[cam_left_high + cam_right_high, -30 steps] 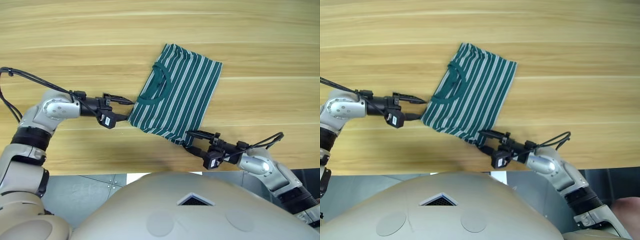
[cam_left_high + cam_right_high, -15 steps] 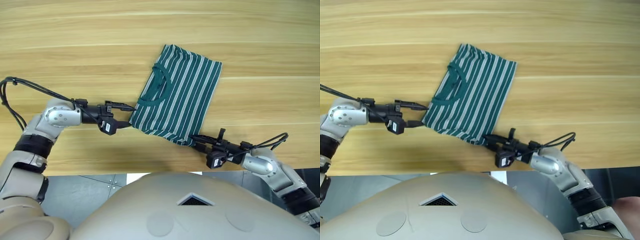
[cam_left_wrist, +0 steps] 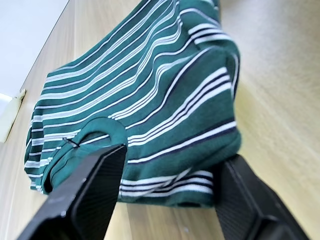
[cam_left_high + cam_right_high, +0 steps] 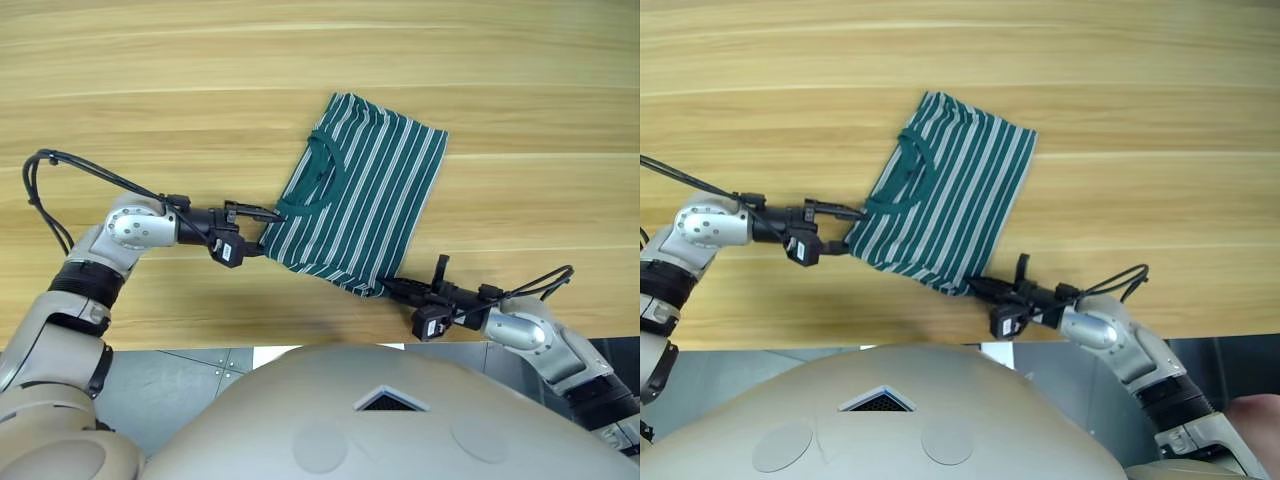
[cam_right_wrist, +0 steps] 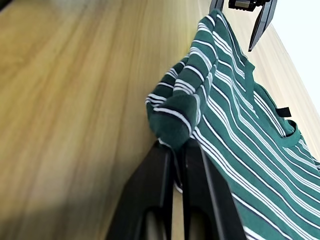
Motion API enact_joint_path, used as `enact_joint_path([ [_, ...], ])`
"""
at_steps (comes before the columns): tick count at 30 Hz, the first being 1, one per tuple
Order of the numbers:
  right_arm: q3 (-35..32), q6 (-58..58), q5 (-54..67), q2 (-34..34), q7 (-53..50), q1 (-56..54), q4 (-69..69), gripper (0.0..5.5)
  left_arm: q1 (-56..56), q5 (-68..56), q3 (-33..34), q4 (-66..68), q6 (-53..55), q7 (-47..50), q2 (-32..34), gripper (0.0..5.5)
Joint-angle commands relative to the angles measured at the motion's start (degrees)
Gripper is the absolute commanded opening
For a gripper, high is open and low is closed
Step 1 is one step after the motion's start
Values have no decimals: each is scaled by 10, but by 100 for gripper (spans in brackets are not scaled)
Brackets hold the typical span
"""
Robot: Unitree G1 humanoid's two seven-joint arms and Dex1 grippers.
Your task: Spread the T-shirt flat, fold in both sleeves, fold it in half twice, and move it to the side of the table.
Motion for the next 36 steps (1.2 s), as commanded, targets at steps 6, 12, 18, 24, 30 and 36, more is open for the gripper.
enact_joint_path([
  [6,-13,1,1,-8,7,-12,18,4,27,25,-27,37,3,-28,11,191],
  [12,-22,-5,2,-10,3,-31,52,4,49,-11,-25,25,8,-34,13,95],
  [18,-19,-14,0,-5,7,-38,62,4,68,-43,-16,8,31,-35,-4,5],
  [24,-18,-21,10,-7,12,-48,66,4,83,-63,-5,9,54,-22,-43,0],
  [30,-21,-49,14,-18,14,-66,97,4,138,-55,31,5,50,45,-87,0],
  [36,-23,-76,21,-38,27,-76,107,4,197,36,56,-40,74,133,-88,0],
])
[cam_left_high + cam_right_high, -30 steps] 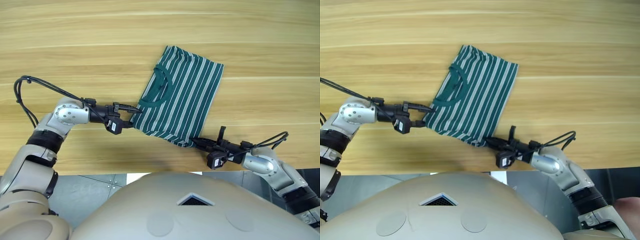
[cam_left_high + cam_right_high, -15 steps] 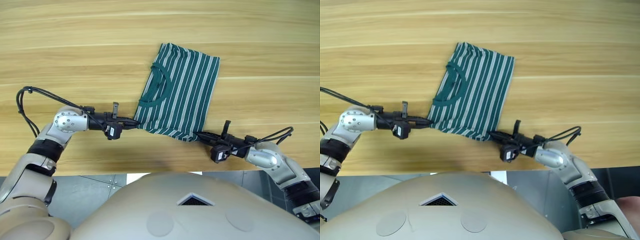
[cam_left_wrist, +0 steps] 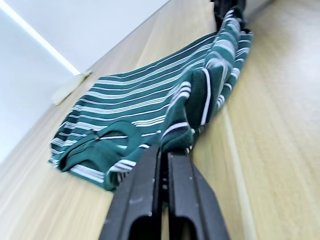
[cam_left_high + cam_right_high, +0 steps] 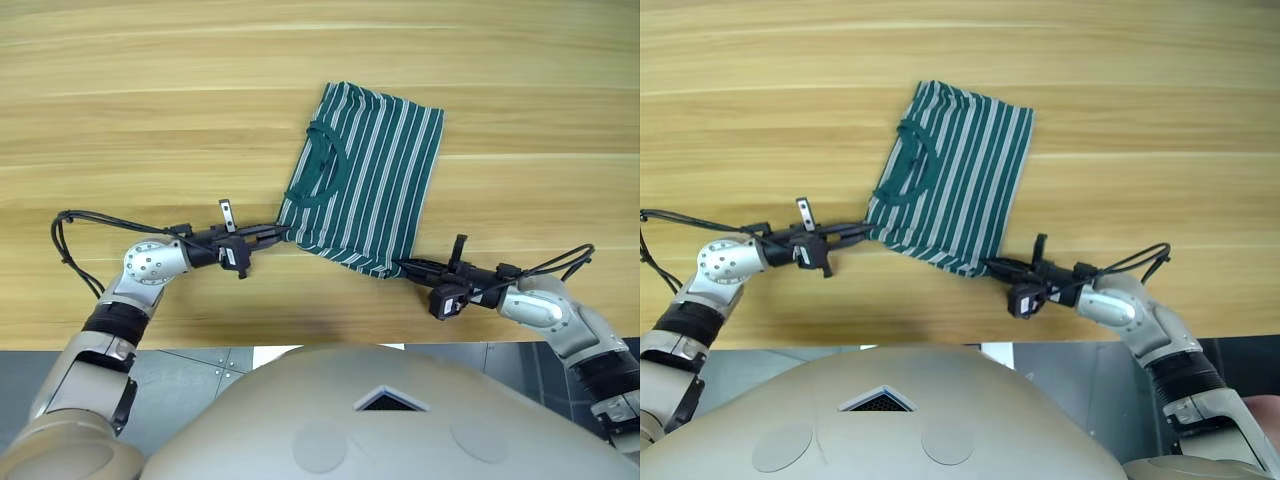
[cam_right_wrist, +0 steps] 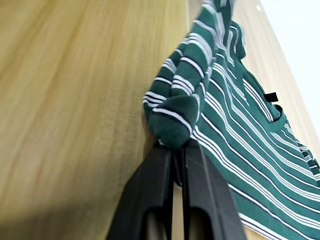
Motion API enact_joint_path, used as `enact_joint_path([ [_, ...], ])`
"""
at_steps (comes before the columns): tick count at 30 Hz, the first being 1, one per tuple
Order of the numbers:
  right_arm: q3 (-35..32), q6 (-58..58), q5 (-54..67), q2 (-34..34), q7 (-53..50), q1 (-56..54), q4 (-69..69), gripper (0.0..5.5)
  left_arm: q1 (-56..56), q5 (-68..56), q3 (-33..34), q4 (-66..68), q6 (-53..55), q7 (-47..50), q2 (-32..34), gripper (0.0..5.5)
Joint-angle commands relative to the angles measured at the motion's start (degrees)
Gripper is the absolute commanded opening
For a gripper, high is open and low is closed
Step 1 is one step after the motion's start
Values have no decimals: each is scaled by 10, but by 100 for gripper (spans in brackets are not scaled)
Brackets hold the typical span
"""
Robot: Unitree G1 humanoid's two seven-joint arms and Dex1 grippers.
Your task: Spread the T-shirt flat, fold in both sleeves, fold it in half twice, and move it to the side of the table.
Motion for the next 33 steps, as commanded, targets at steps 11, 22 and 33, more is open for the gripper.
enact_joint_path([
  [11,-23,-23,46,-42,32,9,1,4,179,173,-43,-141,99,86,-6,0],
  [22,-100,4,94,-41,6,80,-35,4,212,195,-31,-217,177,162,-52,0],
  [33,-126,20,121,-6,3,65,-35,4,206,151,18,-290,218,166,-26,0],
])
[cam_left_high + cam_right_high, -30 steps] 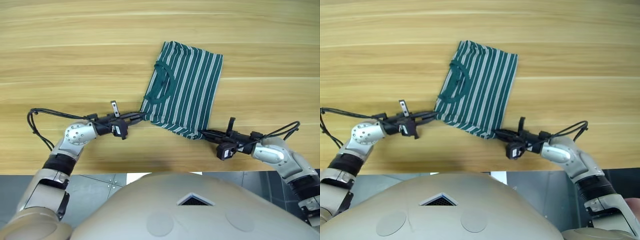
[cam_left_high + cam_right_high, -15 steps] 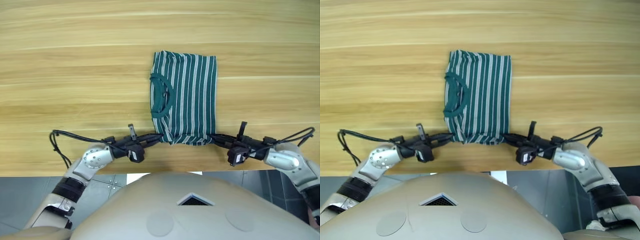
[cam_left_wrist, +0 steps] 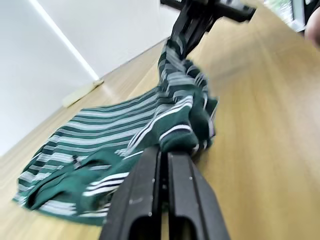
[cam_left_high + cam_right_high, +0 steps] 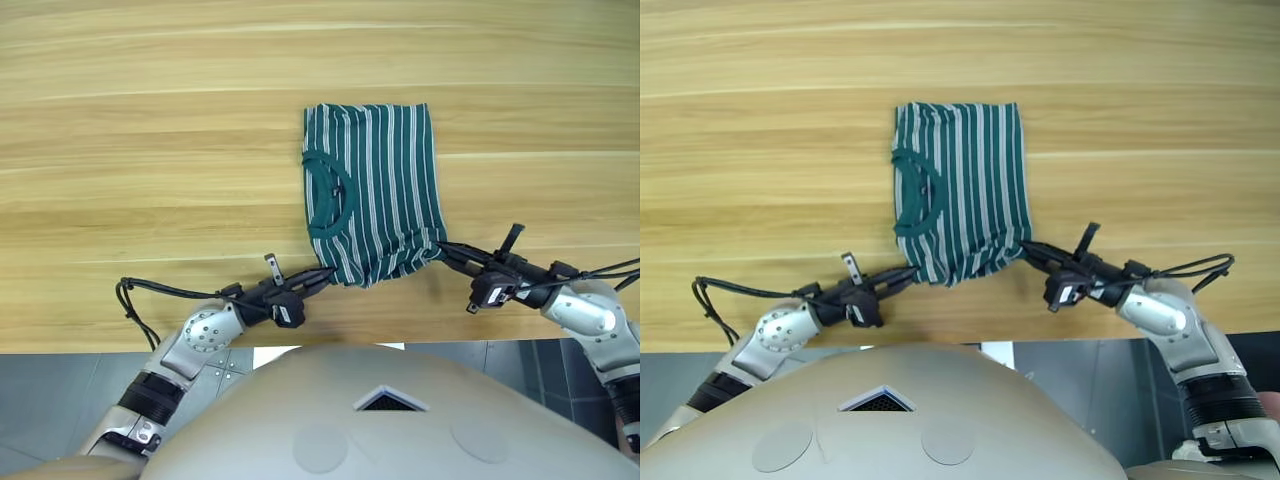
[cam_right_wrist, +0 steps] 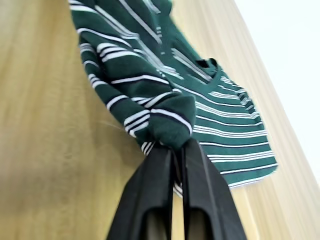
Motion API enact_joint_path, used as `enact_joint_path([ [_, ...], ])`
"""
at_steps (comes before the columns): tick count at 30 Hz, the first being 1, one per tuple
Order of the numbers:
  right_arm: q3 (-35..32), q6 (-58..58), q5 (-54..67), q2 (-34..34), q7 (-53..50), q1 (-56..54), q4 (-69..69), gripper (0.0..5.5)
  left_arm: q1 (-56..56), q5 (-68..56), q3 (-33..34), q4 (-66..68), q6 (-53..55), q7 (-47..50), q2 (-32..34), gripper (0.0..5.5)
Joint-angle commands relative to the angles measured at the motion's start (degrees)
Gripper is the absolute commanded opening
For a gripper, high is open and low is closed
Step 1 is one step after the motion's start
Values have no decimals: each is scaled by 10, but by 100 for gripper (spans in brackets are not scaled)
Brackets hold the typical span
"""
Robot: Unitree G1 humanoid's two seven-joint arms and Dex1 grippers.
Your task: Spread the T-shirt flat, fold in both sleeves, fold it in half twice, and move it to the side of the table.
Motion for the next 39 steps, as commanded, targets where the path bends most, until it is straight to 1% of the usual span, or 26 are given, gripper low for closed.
enact_joint_path([
  [1,-11,11,11,22,-9,-19,4,4,-7,-15,35,-28,59,-24,36,0],
  [6,-15,15,22,42,-9,-49,13,4,-33,-68,69,-51,96,-50,49,0],
  [12,-13,31,15,71,-13,-100,42,4,-78,-77,67,-41,108,-83,45,0],
  [17,-14,49,-10,103,-35,-146,65,4,-162,-76,67,-25,143,-97,18,0],
  [22,-11,59,-37,128,-60,-185,89,4,-257,-59,67,25,161,-96,-10,0],
  [26,-21,68,-63,150,-102,-229,129,4,-341,-60,66,84,175,-108,-31,0],
  [31,-18,79,-87,168,-140,-291,188,4,-444,-47,65,203,158,-104,-57,0],
  [39,-10,104,-104,194,-179,-376,273,4,-546,-18,61,401,103,-70,-103,0],
])
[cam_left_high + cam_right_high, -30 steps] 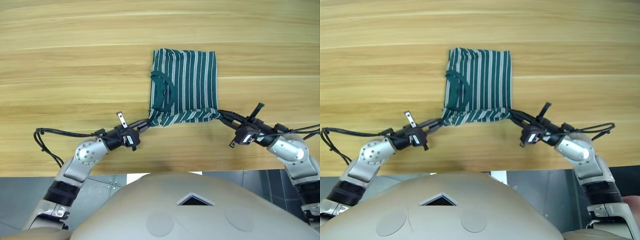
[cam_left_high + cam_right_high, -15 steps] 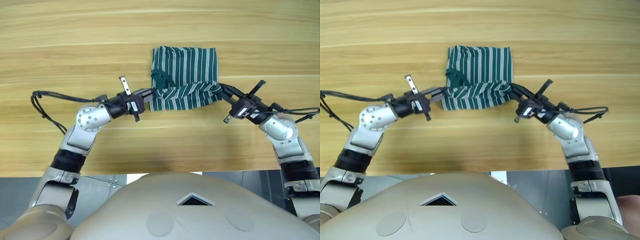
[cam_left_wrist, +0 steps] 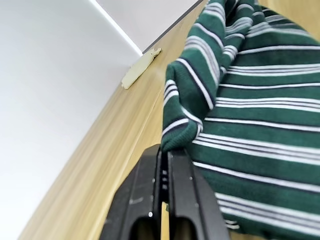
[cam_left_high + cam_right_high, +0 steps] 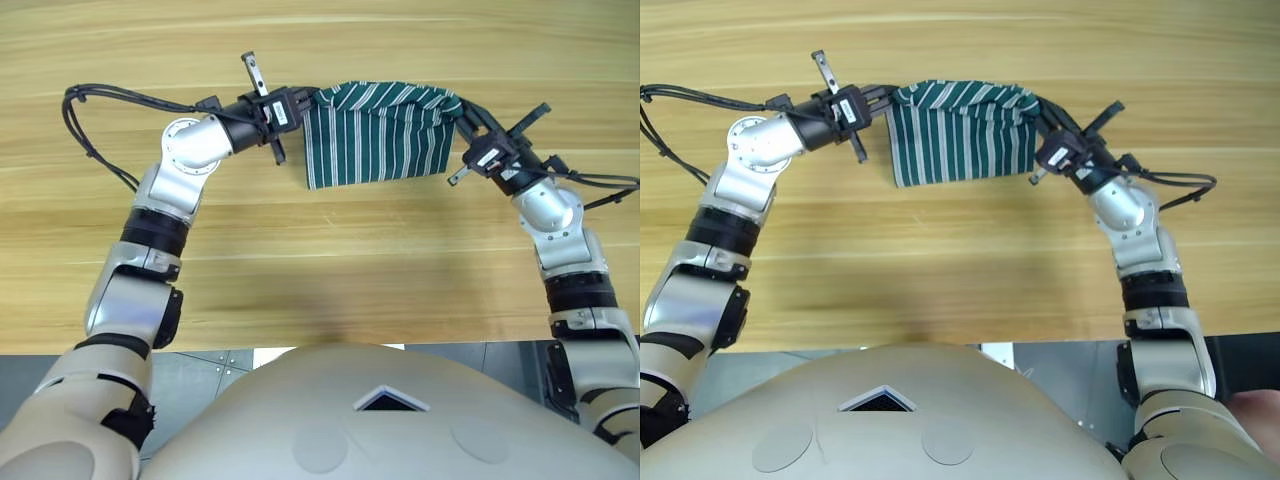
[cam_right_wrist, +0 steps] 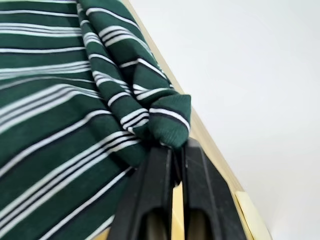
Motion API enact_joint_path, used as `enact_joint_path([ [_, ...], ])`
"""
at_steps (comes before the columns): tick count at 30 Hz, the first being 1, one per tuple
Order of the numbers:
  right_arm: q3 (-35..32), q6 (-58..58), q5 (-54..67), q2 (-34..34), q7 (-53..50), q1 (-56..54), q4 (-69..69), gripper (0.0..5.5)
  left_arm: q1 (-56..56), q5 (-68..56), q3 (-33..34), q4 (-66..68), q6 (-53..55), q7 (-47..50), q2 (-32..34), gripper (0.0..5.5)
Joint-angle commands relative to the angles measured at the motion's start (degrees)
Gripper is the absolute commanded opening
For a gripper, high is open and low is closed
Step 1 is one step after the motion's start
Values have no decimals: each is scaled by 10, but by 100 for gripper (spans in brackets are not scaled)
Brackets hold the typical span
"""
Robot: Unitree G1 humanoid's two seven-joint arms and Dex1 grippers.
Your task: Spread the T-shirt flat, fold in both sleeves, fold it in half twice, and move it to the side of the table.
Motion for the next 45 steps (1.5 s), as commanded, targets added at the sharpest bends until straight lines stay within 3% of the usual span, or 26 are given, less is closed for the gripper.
enact_joint_path([
  [1,9,13,-16,21,-23,-46,49,4,-48,25,-4,94,-25,25,-22,0],
  [7,33,21,-54,59,-77,-124,155,4,-81,49,-2,210,-48,73,-55,0],
  [8,36,25,-58,65,-86,-136,172,40,-85,52,-1,224,-49,83,-60,0],
  [21,71,28,-85,100,-159,-231,330,273,-147,48,31,329,-38,150,-84,234],
  [26,58,106,-74,114,-187,-302,450,356,-160,37,67,365,-23,214,-68,314],
  [29,48,155,-67,116,-212,-322,499,363,-133,23,100,376,-29,249,-37,352],
  [32,36,124,-56,121,-240,-320,495,363,-83,-16,148,363,-58,255,-1,367],
  [36,38,-28,-8,174,-222,-243,340,363,23,-93,228,304,-114,253,24,367],
  [40,113,-33,-35,237,-178,-159,186,363,117,-139,261,226,-129,244,1,367],
  [42,134,-9,-49,252,-157,-158,208,363,149,-149,263,196,-122,243,-18,367],
  [45,135,47,-58,263,-154,-224,358,363,175,-162,260,151,-107,240,-52,367],
])
